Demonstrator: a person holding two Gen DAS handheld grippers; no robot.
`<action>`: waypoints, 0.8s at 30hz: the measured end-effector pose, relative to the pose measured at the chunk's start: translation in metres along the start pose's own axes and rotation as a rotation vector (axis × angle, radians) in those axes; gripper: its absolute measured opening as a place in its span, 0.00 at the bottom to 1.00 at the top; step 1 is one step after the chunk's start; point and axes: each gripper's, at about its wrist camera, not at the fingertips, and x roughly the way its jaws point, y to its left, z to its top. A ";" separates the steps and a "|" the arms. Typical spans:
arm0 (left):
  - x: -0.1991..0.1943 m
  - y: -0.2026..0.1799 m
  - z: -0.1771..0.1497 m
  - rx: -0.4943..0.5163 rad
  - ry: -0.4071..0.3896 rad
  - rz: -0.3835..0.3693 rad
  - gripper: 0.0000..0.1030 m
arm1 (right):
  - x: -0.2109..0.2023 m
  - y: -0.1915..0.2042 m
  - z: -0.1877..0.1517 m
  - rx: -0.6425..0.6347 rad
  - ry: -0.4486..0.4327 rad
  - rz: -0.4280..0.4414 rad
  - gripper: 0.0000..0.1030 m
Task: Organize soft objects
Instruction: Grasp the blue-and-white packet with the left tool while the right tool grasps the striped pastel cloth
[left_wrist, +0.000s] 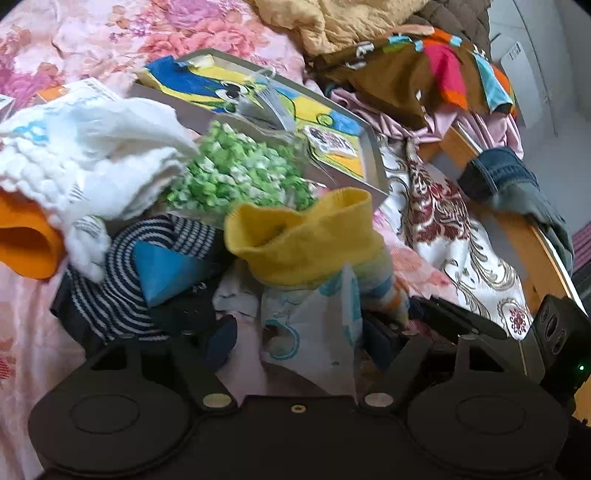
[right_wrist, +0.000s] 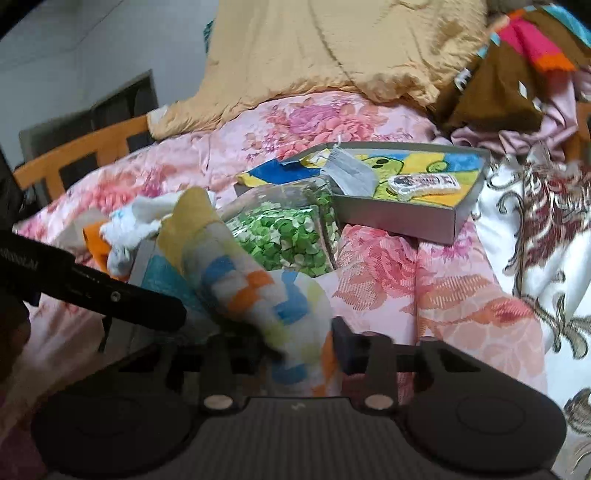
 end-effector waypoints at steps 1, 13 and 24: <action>-0.001 0.001 0.001 0.003 -0.011 0.005 0.70 | 0.001 -0.001 0.000 0.014 0.000 -0.001 0.29; 0.000 -0.003 0.005 0.122 -0.060 -0.025 0.50 | 0.006 0.003 0.004 0.019 0.011 -0.026 0.49; 0.012 0.013 0.017 0.108 0.015 0.002 0.42 | 0.025 0.011 0.016 0.023 0.060 0.004 0.52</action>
